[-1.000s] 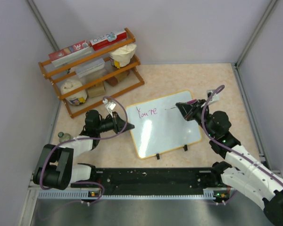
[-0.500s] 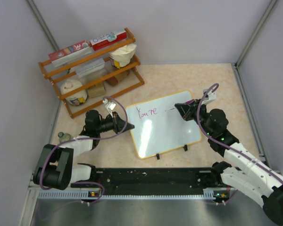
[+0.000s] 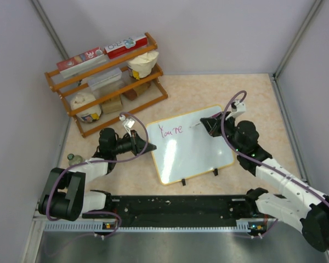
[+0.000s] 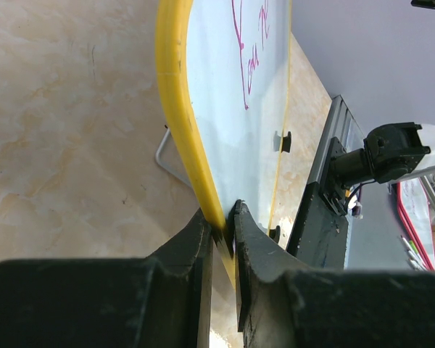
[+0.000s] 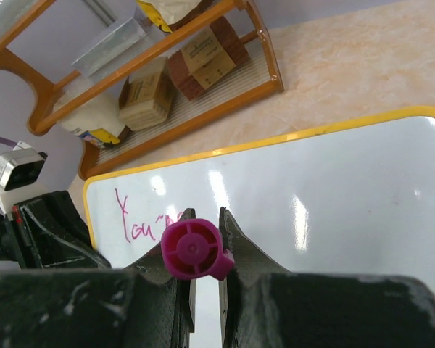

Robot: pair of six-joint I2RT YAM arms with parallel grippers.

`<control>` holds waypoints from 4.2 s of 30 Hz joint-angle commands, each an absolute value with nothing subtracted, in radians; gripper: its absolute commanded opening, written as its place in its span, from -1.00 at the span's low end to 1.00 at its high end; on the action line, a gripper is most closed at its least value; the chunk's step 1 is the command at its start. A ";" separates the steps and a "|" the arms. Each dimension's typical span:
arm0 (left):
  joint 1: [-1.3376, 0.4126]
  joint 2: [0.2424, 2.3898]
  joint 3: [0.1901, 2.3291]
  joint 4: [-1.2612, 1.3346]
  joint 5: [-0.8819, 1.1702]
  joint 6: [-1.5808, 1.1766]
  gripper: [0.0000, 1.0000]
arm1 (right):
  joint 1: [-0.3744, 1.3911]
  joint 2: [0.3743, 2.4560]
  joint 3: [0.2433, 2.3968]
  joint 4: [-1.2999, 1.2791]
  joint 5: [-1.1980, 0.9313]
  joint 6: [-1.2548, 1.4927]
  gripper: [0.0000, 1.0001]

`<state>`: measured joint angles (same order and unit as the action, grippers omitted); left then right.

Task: Write a sentence on the whiteboard

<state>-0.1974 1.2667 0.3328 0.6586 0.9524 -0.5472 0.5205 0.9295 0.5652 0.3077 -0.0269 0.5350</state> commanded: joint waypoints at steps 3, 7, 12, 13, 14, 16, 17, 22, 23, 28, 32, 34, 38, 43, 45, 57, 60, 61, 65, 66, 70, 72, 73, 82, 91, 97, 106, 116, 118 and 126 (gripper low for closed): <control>-0.199 1.261 0.337 0.669 0.913 -0.466 -1.00 | 0.511 0.960 0.620 0.383 -0.005 0.548 -1.00; -0.199 1.258 0.337 0.667 0.913 -0.465 -1.00 | 0.511 0.960 0.609 0.385 0.046 0.557 -1.00; -0.199 1.262 0.339 0.669 0.913 -0.466 -1.00 | 0.511 0.950 0.595 0.393 0.103 0.561 -1.00; -0.199 1.262 0.339 0.669 0.911 -0.465 -1.00 | 0.511 0.950 0.595 0.393 0.107 0.561 -1.00; -0.199 1.262 0.339 0.669 0.911 -0.465 -1.00 | 0.511 0.953 0.597 0.391 0.109 0.558 -1.00; -0.199 1.262 0.339 0.669 0.913 -0.465 -1.00 | 0.511 0.962 0.601 0.387 0.110 0.555 -1.00; -0.201 1.262 0.341 0.669 0.914 -0.465 -1.00 | 0.511 0.965 0.600 0.387 0.109 0.554 -1.00; -0.199 1.262 0.339 0.669 0.913 -0.465 -1.00 | 0.511 0.976 0.594 0.385 0.113 0.551 -1.00; -0.199 1.262 0.339 0.669 0.913 -0.465 -1.00 | 0.511 0.979 0.594 0.384 0.115 0.549 -1.00; -0.199 1.262 0.341 0.669 0.913 -0.465 -1.00 | 0.511 0.996 0.594 0.387 0.103 0.548 -1.00; -0.199 1.262 0.341 0.669 0.913 -0.465 -1.00 | 0.511 1.019 0.604 0.390 0.068 0.545 -1.00; -0.199 1.262 0.339 0.669 0.913 -0.465 -1.00 | 0.511 1.026 0.606 0.391 0.055 0.543 -1.00; -0.199 1.264 0.339 0.669 0.913 -0.463 -1.00 | 0.511 1.029 0.607 0.380 0.028 0.540 -1.00; -0.199 1.264 0.339 0.670 0.913 -0.463 -1.00 | 0.511 1.022 0.598 0.362 0.014 0.534 -1.00; -0.199 1.264 0.341 0.670 0.913 -0.465 -1.00 | 0.509 1.016 0.589 0.354 0.012 0.532 -1.00; -0.199 1.266 0.341 0.669 0.913 -0.465 -1.00 | 0.511 0.962 0.546 0.316 0.038 0.525 -1.00; -0.199 1.262 0.339 0.669 0.911 -0.465 -1.00 | 0.511 0.957 0.543 0.314 0.051 0.525 -1.00; -0.199 1.262 0.341 0.669 0.911 -0.465 -1.00 | 0.511 0.957 0.543 0.313 0.057 0.525 -1.00; -0.199 1.264 0.341 0.667 0.911 -0.465 -1.00 | 0.511 0.956 0.545 0.318 0.086 0.526 -1.00; -0.199 1.262 0.339 0.669 0.913 -0.465 -1.00 | 0.511 0.956 0.551 0.319 0.087 0.526 -1.00; -0.199 1.262 0.339 0.667 0.911 -0.465 -1.00 | 0.509 0.968 0.568 0.318 0.109 0.526 -1.00; -0.199 1.262 0.341 0.669 0.913 -0.465 -1.00 | 0.511 0.969 0.575 0.318 0.115 0.526 -1.00; -0.199 1.264 0.341 0.667 0.911 -0.465 -1.00 | 0.511 0.969 0.577 0.319 0.123 0.526 -1.00; -0.199 1.262 0.341 0.667 0.913 -0.465 -1.00 | 0.509 0.985 0.595 0.333 0.140 0.534 -1.00; -0.199 1.262 0.341 0.667 0.911 -0.465 -1.00 | 0.509 1.008 0.614 0.341 0.138 0.538 -1.00; -0.199 1.264 0.341 0.669 0.913 -0.465 -1.00 | 0.511 1.011 0.609 0.337 0.132 0.541 -1.00; -0.199 1.264 0.341 0.669 0.913 -0.465 -1.00 | 0.509 0.985 0.580 0.310 0.107 0.525 -1.00; -0.199 1.264 0.341 0.670 0.911 -0.465 -1.00 | 0.509 0.960 0.548 0.293 0.097 0.520 -1.00; -0.199 1.264 0.341 0.669 0.911 -0.465 -1.00 | 0.511 0.959 0.543 0.291 0.097 0.520 -1.00; -0.199 1.262 0.341 0.669 0.911 -0.465 -1.00 | 0.511 0.943 0.529 0.282 0.106 0.522 -1.00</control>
